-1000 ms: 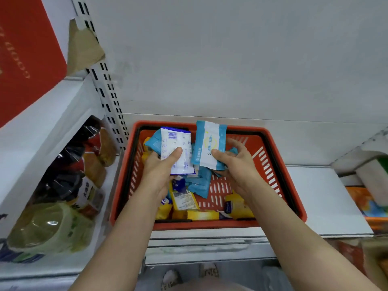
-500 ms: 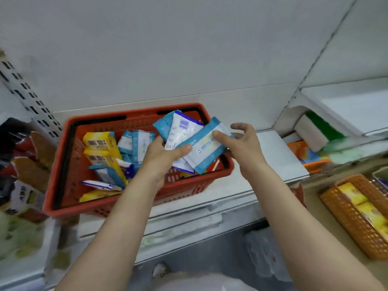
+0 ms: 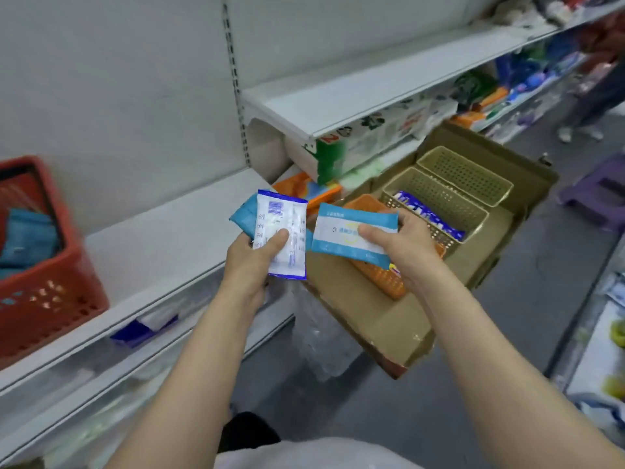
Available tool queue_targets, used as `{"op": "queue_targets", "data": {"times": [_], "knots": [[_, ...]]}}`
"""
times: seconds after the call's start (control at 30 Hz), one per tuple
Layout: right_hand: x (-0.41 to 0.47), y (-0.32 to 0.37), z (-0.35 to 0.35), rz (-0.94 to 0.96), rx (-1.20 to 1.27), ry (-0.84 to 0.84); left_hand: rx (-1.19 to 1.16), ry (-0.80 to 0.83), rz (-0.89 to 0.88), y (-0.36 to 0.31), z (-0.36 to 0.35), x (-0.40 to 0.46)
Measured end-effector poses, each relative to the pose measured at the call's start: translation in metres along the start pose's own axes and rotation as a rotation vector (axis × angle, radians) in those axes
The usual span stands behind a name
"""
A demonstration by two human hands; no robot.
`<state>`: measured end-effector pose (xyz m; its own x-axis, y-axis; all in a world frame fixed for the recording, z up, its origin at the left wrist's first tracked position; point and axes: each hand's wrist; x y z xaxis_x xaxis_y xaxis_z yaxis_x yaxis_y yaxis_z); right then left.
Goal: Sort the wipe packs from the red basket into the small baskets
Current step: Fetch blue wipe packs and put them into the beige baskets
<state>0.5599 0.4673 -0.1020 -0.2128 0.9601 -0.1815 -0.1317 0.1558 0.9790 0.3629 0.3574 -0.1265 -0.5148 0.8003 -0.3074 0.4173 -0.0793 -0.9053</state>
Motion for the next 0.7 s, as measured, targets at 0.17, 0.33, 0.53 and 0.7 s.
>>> {"op": "queue_targets", "data": {"times": [0.17, 0.33, 0.53, 0.7], "knots": [[0.028, -0.012, 0.085, -0.039, 0.068, -0.101, 0.047, 0.083, 0.071, 0.041, -0.087, 0.019], [0.067, -0.023, 0.138, -0.129, 0.110, -0.168, 0.126, 0.102, 0.099, 0.073, -0.149, 0.060], [0.131, -0.023, 0.203, -0.232, -0.018, -0.169, 0.101, 0.053, 0.168, 0.090, -0.215, 0.105], [0.192, -0.016, 0.236, -0.246, -0.026, -0.118, 0.099, 0.031, 0.249, 0.092, -0.251, 0.137]]}}
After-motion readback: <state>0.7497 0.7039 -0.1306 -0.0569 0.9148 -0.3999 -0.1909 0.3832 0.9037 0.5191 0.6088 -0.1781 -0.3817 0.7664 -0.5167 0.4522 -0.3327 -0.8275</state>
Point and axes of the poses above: each hand's wrist, its own x-axis towards the middle knuckle, its own z-axis out of the back of the hand, y = z × x
